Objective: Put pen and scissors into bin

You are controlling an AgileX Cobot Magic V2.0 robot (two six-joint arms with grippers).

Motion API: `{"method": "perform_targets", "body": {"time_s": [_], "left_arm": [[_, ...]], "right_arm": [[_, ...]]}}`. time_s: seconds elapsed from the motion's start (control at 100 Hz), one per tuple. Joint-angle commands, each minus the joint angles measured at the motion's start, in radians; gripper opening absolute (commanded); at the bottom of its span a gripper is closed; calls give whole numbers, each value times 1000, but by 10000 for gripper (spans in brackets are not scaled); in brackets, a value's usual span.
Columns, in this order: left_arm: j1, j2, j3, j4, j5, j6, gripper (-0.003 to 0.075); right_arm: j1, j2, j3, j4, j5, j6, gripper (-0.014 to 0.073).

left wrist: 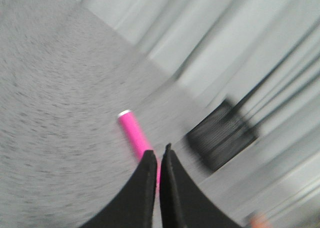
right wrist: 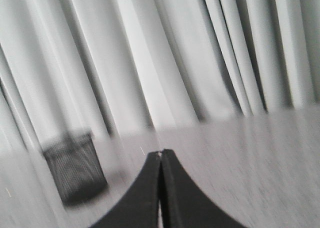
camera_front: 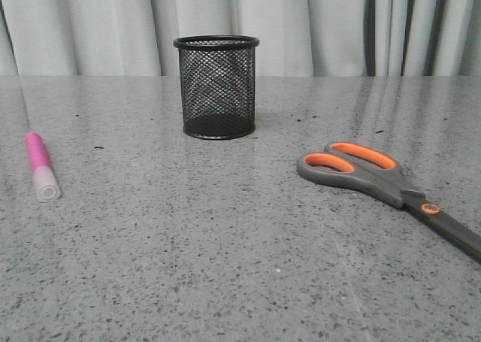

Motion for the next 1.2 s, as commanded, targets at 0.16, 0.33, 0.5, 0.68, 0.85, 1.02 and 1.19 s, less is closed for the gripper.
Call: {"method": "perform_targets", "body": {"time_s": [0.16,0.33,0.5,0.68,0.85,1.02,1.19], "left_arm": [[0,-32,18,-288,-143,-8,-19],[-7,-16,-75,-224,-59,109,184],[-7,149,-250,-58,4,171,408],[-7,478,-531,215,277,173,316],[-5,813,-803,408,498,70,305],[-5,1074,-1043,672,752,-155,304],[-12,1259,-1172,723,901,-234,304]], "right_arm": [[3,-24,8,367,-255,-4,-65],[3,-22,-59,390,-155,-4,-11],[3,49,-164,390,40,-4,325],[3,166,-246,390,127,-4,393],[3,218,-280,390,129,-4,393],[3,218,-282,390,151,-4,393],[3,218,-282,390,185,-4,393]]}}
